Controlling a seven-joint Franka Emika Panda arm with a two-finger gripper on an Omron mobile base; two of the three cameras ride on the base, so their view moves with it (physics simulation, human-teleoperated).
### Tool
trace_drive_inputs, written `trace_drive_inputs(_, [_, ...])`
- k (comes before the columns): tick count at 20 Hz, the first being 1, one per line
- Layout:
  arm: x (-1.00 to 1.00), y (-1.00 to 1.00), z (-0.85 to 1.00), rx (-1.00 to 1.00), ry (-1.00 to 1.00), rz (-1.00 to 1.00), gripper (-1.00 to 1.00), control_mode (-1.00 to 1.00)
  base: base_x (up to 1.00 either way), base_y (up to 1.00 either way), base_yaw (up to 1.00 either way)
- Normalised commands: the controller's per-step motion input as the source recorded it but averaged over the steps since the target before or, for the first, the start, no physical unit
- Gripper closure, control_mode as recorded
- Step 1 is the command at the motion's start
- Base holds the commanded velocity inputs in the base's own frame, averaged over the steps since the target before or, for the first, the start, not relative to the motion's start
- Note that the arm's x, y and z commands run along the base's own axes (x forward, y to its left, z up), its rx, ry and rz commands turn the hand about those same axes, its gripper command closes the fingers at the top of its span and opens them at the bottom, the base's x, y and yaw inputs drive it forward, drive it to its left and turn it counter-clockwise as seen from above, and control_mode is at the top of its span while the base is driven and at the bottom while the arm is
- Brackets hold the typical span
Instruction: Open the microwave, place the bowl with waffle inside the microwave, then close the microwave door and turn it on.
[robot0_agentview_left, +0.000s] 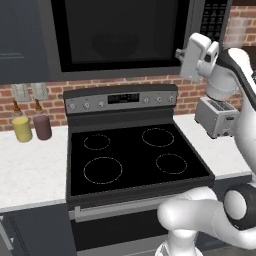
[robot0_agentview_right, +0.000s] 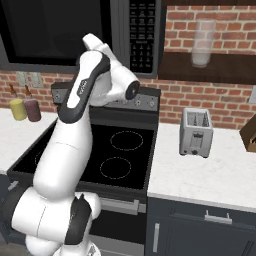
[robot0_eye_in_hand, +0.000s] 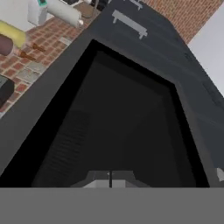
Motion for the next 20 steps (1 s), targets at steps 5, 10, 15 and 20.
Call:
trace_drive_inputs(5, [-1.00, -0.10, 0.25, -0.25, -0.23, -0.04, 1.00, -1.00, 0.00, 0.00, 0.00])
trace_drive_inputs(10, [-0.91, -0.37, 0.06, -0.27, 0.09, -0.28, 1.00, -1.00, 0.00, 0.00, 0.00])
trace_drive_inputs(15, [-0.66, -0.54, 0.00, -0.25, 0.28, -0.34, 1.00, -1.00, 0.00, 0.00, 0.00])
trace_drive_inputs(20, [-0.61, -0.49, 0.00, -0.19, 0.23, -0.36, 1.00, -1.00, 0.00, 0.00, 0.00])
